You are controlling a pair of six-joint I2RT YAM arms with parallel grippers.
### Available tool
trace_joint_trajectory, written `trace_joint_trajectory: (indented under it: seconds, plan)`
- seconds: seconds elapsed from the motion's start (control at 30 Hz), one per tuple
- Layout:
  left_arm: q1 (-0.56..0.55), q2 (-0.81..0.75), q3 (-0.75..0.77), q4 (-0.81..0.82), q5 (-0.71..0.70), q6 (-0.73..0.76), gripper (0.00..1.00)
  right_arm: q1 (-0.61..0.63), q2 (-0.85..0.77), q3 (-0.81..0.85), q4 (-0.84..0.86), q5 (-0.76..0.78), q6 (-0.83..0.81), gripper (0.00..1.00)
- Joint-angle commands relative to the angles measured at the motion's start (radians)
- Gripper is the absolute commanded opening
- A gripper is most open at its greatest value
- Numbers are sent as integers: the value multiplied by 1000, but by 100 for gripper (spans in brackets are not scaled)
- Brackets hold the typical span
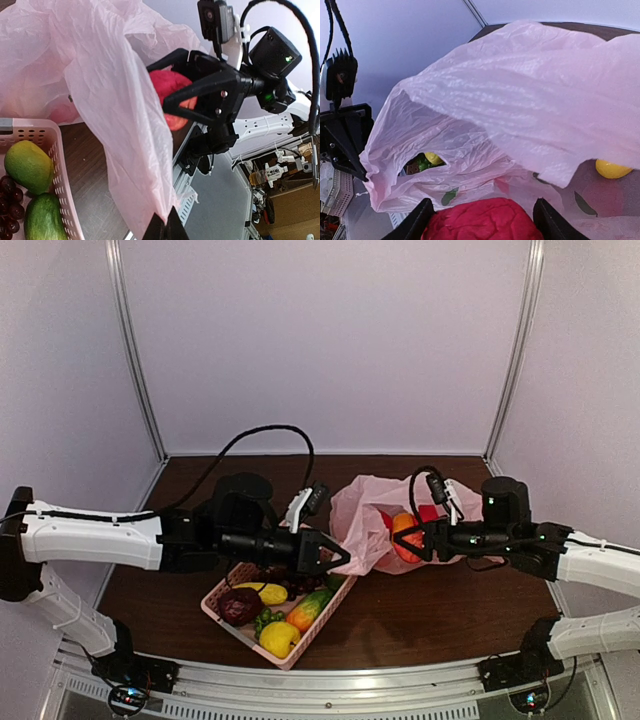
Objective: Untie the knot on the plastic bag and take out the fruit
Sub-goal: Pick up the fake fruit from the takeout bag.
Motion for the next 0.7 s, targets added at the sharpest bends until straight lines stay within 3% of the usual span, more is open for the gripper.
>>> trace_joint_trajectory:
  seconds: [0.0,0.17,0.5,0.67]
  plan:
    - [24,13,40,61,-15,-6,0,52,-28,19,-39,-37,22,43]
    - [37,-7,24,19,-54,5,0,81,-80,38,-7,-42,65,43]
    - [85,-133,10,-104,-94,68,77,137,-90,130,12,-39,86,44]
    - [149,-255,18,-272,-146,159,90,216,-49,242,-34,32,46,44]
